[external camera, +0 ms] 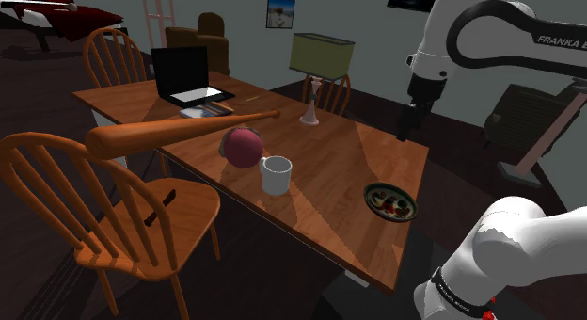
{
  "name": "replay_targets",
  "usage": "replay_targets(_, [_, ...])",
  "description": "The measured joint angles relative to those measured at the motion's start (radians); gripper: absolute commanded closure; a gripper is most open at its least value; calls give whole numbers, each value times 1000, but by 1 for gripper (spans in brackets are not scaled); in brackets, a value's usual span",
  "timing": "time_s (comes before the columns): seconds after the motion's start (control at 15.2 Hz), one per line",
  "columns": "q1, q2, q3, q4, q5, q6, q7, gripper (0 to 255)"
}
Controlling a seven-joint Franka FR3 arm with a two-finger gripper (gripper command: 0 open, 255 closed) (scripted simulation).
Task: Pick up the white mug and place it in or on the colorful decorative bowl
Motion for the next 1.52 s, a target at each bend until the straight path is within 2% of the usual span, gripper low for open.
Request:
replay_targets(0.2, [2,29,7,-2,10,30,18,0])
replay_targets(0.73, [18,248,66,4,73,242,143,0])
replay_targets(1.12, [27,455,106,71,101,386,229,0])
replay_targets(1.52, [38,677,140,194,109,491,316,0])
